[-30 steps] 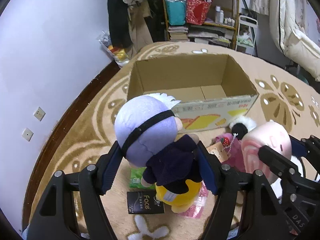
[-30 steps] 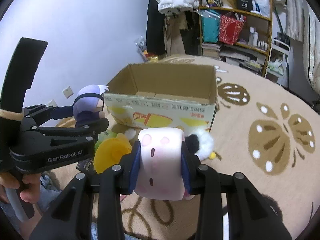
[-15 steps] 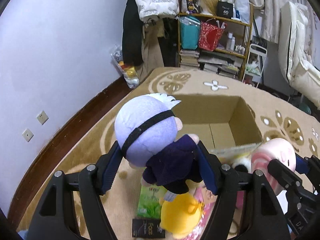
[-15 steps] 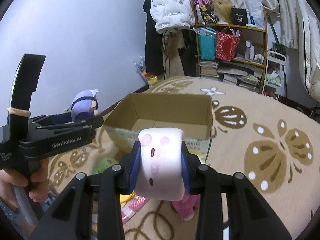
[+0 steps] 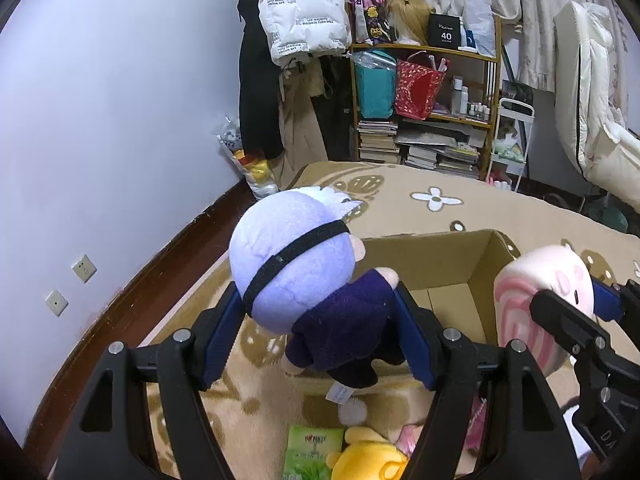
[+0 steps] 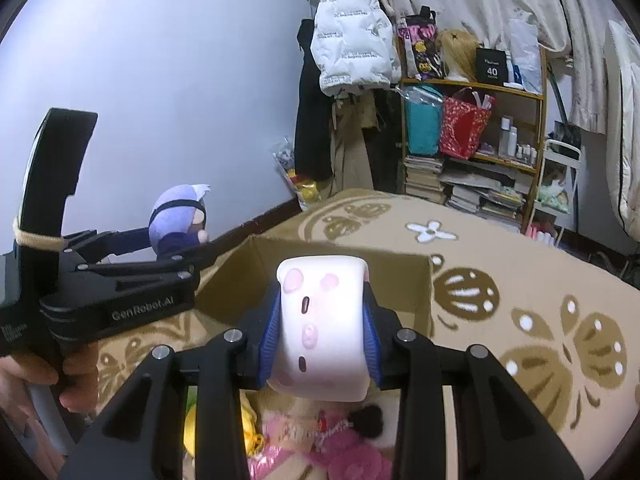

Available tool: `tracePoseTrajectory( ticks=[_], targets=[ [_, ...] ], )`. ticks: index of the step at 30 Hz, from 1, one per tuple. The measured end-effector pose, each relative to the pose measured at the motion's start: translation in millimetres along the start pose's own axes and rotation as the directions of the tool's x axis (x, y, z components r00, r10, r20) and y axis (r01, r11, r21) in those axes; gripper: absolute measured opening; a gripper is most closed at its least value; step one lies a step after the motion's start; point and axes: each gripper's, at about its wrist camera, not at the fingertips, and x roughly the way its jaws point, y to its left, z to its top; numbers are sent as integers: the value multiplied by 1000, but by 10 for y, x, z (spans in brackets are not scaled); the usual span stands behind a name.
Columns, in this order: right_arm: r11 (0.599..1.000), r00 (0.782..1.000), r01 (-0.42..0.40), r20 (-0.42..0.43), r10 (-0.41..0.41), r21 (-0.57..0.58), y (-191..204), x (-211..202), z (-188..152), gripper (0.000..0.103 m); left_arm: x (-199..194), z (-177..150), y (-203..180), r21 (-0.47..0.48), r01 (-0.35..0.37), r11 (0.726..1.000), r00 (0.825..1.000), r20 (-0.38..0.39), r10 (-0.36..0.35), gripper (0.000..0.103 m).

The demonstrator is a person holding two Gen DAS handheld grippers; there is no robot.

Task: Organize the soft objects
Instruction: 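Lift the doll with left tool while right tool carries the pink cube over the box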

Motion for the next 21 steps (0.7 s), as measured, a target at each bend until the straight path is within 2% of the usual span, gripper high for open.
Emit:
tracePoseTrajectory(
  ticks=[4,11,21],
  targets=[
    [1000,1000,15,12,-15,-3,-32,135,20,38,89,31,-18,-10,-46,999,999,27,46,71],
    [1000,1000,-4,6,4,12,-125,336,-33,38,272,11,-47,-6,-45,999,999,7,45,72],
    [999,999,-41,30,41,23,-208,508,-8,40,466,-83,-44,-34,-4,999,1000,-24,3,73]
  ],
)
